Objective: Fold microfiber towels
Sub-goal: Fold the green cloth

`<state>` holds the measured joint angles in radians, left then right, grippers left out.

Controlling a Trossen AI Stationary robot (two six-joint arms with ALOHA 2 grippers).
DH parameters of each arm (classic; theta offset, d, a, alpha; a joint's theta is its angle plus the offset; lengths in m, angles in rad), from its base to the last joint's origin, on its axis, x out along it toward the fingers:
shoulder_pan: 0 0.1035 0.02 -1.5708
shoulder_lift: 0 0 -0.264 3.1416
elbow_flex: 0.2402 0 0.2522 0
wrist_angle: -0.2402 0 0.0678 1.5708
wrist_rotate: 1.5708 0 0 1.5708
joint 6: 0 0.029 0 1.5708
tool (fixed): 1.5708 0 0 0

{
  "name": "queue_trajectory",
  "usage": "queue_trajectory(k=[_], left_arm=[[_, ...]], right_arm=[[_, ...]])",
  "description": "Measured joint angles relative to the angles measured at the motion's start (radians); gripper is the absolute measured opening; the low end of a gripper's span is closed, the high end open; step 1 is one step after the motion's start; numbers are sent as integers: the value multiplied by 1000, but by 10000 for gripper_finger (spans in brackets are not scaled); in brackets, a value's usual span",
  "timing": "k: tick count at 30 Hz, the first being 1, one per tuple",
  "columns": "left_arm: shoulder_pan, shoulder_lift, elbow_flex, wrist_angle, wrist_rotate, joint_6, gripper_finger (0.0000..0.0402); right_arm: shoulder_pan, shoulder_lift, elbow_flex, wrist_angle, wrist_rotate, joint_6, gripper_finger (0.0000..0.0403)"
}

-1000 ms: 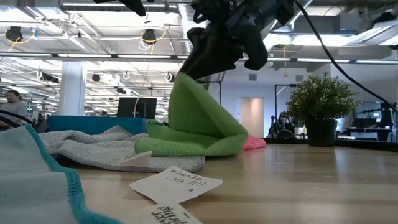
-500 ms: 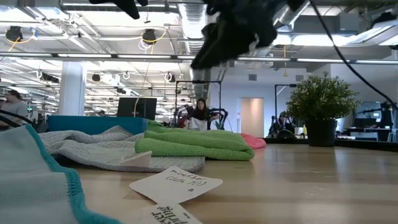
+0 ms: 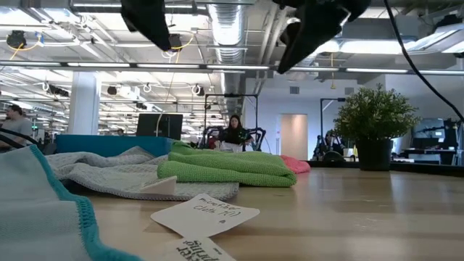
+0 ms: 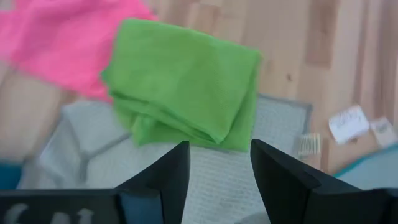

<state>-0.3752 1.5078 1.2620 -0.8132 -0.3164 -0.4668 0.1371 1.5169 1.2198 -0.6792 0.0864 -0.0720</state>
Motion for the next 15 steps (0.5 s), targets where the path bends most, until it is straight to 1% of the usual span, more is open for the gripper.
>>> queue_trajectory(k=[3,5,11,15], left_arm=[[8,-1,-69,119,79,74,163],[11,-1,-119,194,116,117,163],[11,-1,-223,345,98,210,163],[11,-1,-272,457,97,245,163]], right_arm=[[-2,-19,0,-55,-6,38,221],[-11,-35,0,-59,-10,54,221],[-40,-91,0,-68,-14,132,221],[-41,-116,0,-66,-17,159,221]])
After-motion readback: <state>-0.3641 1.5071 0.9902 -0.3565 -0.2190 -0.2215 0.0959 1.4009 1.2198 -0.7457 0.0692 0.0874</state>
